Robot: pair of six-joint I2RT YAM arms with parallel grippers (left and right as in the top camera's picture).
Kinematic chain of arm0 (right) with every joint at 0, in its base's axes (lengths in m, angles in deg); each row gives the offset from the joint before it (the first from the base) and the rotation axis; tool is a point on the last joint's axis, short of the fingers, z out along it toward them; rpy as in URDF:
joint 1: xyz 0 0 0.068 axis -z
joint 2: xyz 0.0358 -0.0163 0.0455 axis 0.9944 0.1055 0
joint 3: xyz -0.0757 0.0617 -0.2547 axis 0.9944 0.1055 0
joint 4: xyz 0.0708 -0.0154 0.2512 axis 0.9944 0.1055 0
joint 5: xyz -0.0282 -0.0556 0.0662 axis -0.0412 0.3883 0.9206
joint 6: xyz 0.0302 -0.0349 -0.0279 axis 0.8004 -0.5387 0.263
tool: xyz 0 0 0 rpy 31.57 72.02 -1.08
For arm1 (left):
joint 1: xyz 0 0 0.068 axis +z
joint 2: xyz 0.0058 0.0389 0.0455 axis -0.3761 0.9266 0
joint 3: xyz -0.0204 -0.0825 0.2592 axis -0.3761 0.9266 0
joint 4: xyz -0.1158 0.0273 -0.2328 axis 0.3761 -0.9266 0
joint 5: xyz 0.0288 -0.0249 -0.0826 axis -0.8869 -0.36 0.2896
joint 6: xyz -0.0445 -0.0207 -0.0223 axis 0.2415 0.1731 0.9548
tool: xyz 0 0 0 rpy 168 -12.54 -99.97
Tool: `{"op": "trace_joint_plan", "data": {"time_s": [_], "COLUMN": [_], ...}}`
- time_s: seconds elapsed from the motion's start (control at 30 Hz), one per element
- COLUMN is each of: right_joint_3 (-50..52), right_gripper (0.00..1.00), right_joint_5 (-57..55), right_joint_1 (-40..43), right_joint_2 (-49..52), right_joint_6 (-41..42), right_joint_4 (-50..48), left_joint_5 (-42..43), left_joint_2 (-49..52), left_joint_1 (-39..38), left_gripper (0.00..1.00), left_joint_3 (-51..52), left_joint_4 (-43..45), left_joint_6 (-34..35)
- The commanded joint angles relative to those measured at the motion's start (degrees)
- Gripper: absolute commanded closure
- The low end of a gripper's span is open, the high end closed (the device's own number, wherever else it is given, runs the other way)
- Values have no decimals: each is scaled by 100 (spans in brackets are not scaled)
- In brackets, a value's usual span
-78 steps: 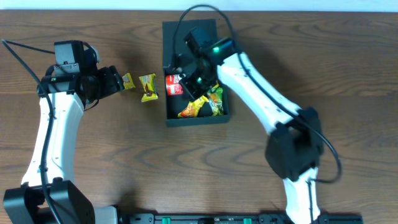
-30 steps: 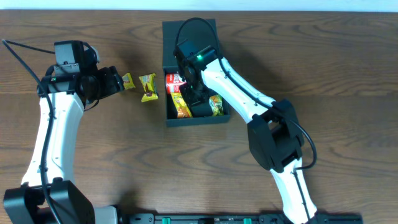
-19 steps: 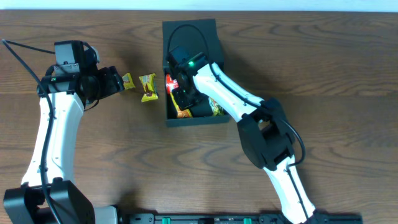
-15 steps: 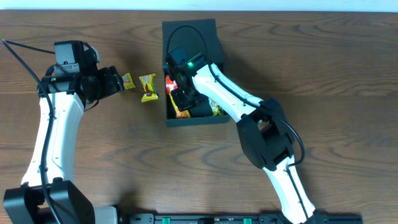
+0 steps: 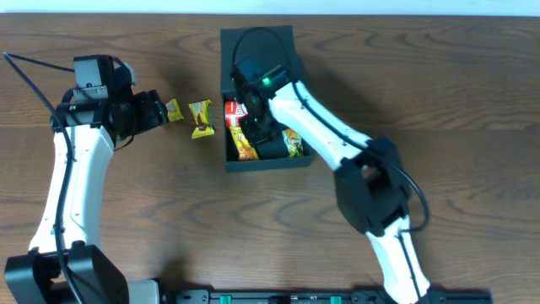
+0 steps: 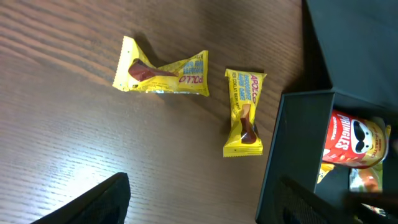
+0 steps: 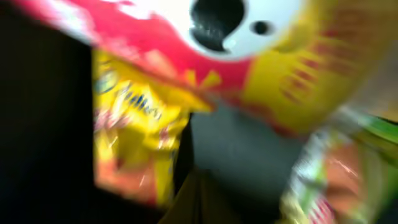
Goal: Pack container
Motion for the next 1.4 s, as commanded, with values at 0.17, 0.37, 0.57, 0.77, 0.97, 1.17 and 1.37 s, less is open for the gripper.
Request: {"op": "trace_joint_plan", "data": {"time_s": [0.17, 0.37, 0.57, 0.77, 0.97, 1.17, 1.37], "right_joint_3": [-33, -33, -33, -33, -33, -33, -33], "right_gripper": [99, 99, 72, 58, 60, 56, 54], "right_joint_5": [-223, -227, -223, -223, -201, -234, -507], "right_joint_1": [468, 1093, 1615, 1749, 1749, 1766, 1764], "right_joint_2": [-2315, -3635, -4472, -4789, -4979, -5396, -5608], "right_joint_6": [-435, -782, -944, -981, -981, -984, -981], "right_joint_4": [184, 686, 1038, 1316, 1624, 1602, 1635], "left_joint_5": [-146, -511, -782, -802, -872, -1082, -1051], "left_joint_2": [188, 697, 1357, 1860, 2142, 2310, 2415], "left_joint_1": [-505, -1084, -1362, -1517, -1554, -1554, -1554], "left_gripper": [25, 25, 25, 25, 26, 38, 68], "left_joint_3": [-39, -39, -39, -39, -39, -39, -39], "left_joint_4": [358, 656, 894, 1360, 1486, 1552, 1657], "left_joint_6": [-164, -149, -142, -140, -142, -138, -7]}}
